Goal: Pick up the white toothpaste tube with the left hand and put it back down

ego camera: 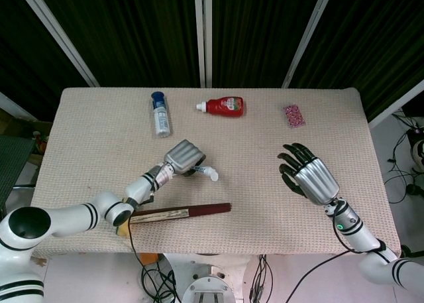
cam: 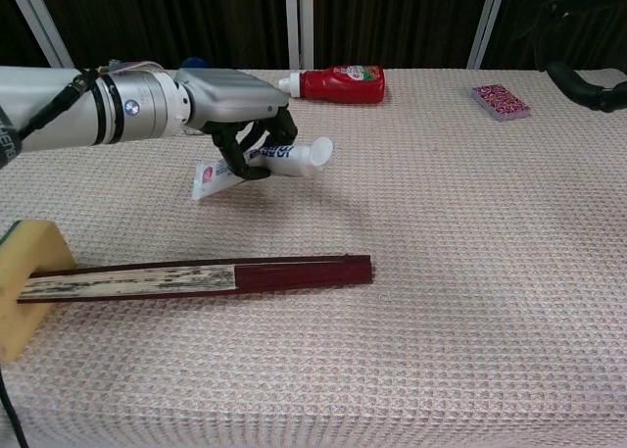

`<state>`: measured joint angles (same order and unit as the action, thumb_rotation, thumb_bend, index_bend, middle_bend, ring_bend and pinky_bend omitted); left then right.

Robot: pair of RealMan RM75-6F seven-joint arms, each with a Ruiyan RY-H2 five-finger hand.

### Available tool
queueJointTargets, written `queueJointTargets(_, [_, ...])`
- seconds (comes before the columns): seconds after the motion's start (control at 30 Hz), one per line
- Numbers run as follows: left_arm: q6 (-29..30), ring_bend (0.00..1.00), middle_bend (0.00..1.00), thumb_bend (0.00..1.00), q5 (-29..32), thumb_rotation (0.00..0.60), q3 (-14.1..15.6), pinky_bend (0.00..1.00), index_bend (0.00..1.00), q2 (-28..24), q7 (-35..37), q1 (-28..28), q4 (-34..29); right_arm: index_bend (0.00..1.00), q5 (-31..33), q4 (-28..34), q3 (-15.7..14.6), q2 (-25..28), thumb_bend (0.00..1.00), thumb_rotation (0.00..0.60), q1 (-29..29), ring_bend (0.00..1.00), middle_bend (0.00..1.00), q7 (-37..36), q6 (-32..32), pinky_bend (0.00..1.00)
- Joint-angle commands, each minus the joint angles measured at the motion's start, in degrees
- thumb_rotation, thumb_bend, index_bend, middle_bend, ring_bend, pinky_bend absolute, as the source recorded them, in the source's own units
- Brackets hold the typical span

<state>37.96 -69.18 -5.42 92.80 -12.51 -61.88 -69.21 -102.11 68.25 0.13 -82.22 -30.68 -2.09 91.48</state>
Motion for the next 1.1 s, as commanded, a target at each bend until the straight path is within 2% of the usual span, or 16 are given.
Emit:
queueJointTargets(0.03, [-0.3, 0.38, 0.4, 0.5, 10.2, 0.6, 0.2, 0.59, 0.27, 2.0, -11.8, -0.5, 1.3, 0.59, 0.9, -0.9, 0.2, 0.3, 0.52, 0.6, 1.5, 0.19, 0.38, -1.2, 1.0, 0.29])
queueJointTargets(0.17, [3.8, 0.28, 0.3, 0.38, 16.4, 0.6, 0.3, 0.5, 0.19, 2.0, -18.7, 0.1, -1.0, 0.59, 2.1, -2.1, 0.5, 0.3, 0.52, 0.6, 3.3, 0.19, 0.38, -3.0, 2.1, 0.29])
queueJointTargets(0.3, [8.1, 0.25, 0.25, 0.35, 19.3, 0.591, 0.9, 0.44, 0.17, 0.1, -22.5, 1.7, -4.9, 0.58, 3.6, -2.9, 1.1, 0.6, 0.52, 0.6, 5.1, 0.19, 0.38, -5.3, 3.4, 0.29])
queueJointTargets(0.43, [16.1, 0.22, 0.24, 0.33, 17.8, 0.586, 1.4, 0.37, 0.16, -4.7, -21.5, 6.2, -11.6, 0.55, 5.8, -3.4, 1.6, 1.7, 0.52, 0.6, 7.3, 0.19, 0.38, -7.1, 3.8, 0.29])
queueJointTargets(0.57, [26.9, 0.22, 0.24, 0.31, 12.4, 0.59, 2.8, 0.34, 0.16, -12.0, -15.8, 14.2, -17.4, 0.43, 10.2, -0.4, 1.5, 5.6, 0.43, 0.6, 10.5, 0.18, 0.32, -6.8, 1.4, 0.28])
queueJointTargets(0.63, [31.5, 0.22, 0.24, 0.28, 9.8, 0.588, 3.9, 0.32, 0.16, -15.3, -12.6, 18.2, -18.7, 0.31, 12.8, 2.9, 1.5, 8.0, 0.34, 0.6, 12.1, 0.14, 0.26, -6.0, -0.3, 0.23])
queueJointTargets(0.73, [37.4, 0.21, 0.23, 0.24, 6.4, 0.59, 5.6, 0.28, 0.16, -18.6, -9.0, 23.4, -18.5, 0.15, 15.7, 6.9, 1.5, 10.8, 0.27, 0.6, 13.9, 0.06, 0.17, -5.2, -1.8, 0.16])
queueJointTargets(0.83, [43.2, 0.18, 0.22, 0.21, 2.7, 0.591, 7.6, 0.24, 0.16, -20.9, -3.9, 29.2, -17.3, 0.09, 17.0, 9.6, 1.4, 12.6, 0.24, 0.6, 15.8, 0.02, 0.13, -6.0, -1.9, 0.13])
queueJointTargets(0.97, [48.4, 0.17, 0.21, 0.21, -2.3, 0.592, 11.0, 0.21, 0.16, -23.0, 3.4, 36.4, -15.9, 0.08, 16.9, 11.4, 0.8, 13.7, 0.25, 0.6, 18.4, 0.01, 0.12, -7.9, -0.8, 0.12])
queueJointTargets(1.1, [52.1, 0.17, 0.21, 0.21, -6.1, 0.588, 13.6, 0.2, 0.16, -23.3, 7.5, 42.0, -15.4, 0.08, 15.8, 12.3, -0.4, 14.2, 0.26, 0.6, 20.2, 0.0, 0.12, -9.5, -0.4, 0.11])
